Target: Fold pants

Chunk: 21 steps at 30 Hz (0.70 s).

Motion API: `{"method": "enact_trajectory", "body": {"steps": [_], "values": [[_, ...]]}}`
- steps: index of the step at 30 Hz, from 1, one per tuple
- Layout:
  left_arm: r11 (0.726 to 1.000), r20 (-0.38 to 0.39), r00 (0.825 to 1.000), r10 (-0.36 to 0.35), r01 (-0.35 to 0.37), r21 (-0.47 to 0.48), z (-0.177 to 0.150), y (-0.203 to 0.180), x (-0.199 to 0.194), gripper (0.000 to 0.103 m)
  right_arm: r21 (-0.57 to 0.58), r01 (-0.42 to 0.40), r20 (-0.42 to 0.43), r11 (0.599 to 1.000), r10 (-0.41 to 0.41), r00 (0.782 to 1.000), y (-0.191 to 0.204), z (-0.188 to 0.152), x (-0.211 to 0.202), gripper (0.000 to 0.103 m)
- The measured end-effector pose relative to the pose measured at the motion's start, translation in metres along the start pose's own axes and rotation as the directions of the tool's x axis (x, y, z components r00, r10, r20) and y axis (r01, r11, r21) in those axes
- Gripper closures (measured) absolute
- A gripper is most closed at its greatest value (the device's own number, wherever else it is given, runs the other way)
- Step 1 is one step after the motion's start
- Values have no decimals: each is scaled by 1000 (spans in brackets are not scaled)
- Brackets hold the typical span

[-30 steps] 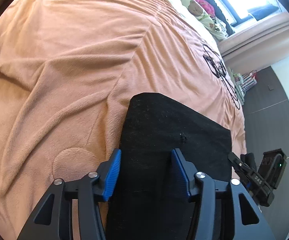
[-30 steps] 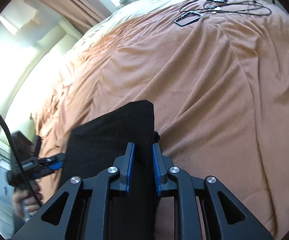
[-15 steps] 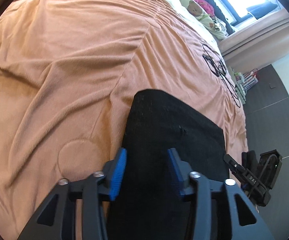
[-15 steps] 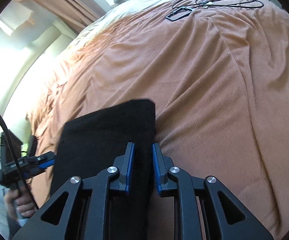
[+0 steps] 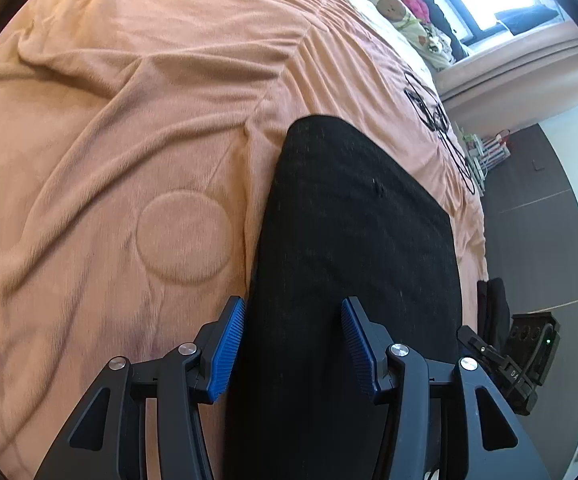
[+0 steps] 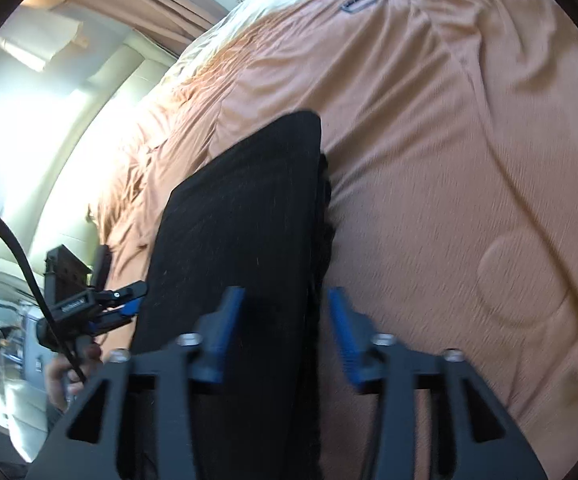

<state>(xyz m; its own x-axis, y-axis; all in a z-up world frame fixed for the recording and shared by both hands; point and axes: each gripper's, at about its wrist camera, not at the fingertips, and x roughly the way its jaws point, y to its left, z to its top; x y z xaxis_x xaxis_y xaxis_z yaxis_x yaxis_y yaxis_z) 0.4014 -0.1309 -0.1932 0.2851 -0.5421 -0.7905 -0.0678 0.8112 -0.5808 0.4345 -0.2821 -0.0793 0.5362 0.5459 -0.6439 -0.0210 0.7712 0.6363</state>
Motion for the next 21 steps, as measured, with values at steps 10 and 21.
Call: {"method": "enact_trajectory", "body": {"steps": [10,21], "values": [[998,-40,998,-56,55,-21,-26,12,4,50,118,-148,-69,982,156,985,-35,1,24,48],[999,11,1000,-25,25,29,-22,8,-17,78,113,-186,-29,976,190,981,-37,-7,23,58]]}}
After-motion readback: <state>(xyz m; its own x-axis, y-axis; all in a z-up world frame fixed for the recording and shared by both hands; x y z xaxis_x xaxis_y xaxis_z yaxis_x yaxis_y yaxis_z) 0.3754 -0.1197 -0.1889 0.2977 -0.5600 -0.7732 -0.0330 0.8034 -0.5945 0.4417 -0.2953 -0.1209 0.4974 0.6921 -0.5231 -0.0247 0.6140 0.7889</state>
